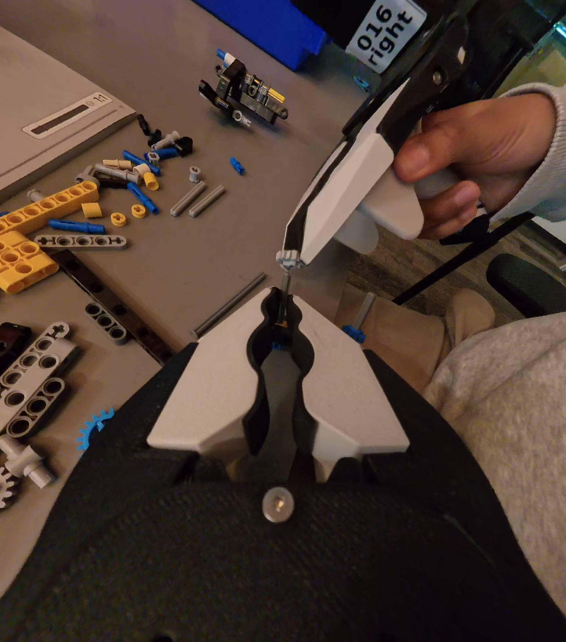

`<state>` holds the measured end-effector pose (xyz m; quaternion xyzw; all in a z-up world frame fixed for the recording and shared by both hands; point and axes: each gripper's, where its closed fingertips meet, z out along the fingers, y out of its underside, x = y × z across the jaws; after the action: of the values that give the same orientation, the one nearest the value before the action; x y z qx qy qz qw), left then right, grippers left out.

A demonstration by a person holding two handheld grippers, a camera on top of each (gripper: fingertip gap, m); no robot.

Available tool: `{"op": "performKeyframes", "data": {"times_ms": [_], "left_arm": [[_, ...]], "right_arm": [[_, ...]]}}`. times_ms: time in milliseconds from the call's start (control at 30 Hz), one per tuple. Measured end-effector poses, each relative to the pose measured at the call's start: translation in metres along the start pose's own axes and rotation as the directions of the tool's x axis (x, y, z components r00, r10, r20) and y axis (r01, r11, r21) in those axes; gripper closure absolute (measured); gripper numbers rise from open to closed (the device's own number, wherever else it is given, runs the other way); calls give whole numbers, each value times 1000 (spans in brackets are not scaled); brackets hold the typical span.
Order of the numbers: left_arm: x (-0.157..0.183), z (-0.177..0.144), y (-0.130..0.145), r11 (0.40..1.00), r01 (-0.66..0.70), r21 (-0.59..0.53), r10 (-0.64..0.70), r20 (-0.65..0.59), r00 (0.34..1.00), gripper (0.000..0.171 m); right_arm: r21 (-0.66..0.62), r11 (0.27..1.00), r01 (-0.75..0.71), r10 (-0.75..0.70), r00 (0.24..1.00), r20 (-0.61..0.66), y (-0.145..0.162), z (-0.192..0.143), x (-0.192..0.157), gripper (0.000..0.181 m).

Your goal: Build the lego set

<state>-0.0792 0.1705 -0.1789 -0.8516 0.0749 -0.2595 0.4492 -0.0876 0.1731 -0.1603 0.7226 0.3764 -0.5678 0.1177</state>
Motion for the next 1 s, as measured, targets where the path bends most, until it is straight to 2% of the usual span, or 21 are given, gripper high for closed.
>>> {"op": "performKeyframes", "data": {"times_ms": [433,667,1000], "left_arm": [[-1,0,0,1000,15,-1,-15,-6,1000,168],[-1,0,0,1000,19,-2,-19,-10,1000,168],[-1,0,-1,999,40,-4,-40,-18,999,168]], "right_arm": [[-15,990,-139,139,989,57,-1,2,2,167],[-35,990,-134,135,990,35,0,2,4,167],[-90,994,-61,58,998,-36,-1,4,4,167]]}}
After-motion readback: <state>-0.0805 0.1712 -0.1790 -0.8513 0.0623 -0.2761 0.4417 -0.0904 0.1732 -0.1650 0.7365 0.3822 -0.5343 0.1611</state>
